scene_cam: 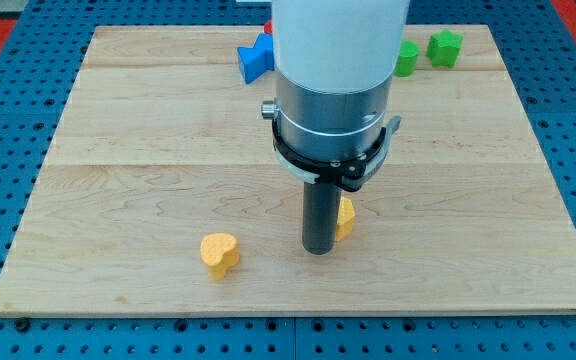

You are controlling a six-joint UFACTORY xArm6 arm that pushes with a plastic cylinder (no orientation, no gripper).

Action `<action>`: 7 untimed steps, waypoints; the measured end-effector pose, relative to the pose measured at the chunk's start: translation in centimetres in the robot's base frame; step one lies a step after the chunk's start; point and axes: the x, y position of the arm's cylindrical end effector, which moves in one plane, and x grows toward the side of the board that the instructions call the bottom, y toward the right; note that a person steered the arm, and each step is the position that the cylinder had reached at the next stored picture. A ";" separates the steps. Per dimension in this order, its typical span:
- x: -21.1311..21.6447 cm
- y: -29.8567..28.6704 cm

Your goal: Push the yellow heart below to the yellow hexagon

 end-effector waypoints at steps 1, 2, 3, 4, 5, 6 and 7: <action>1.3 1.4; -3.6 0.6; -8.8 -0.7; -5.0 2.7; -7.5 4.6; -12.3 1.3; -17.7 -1.8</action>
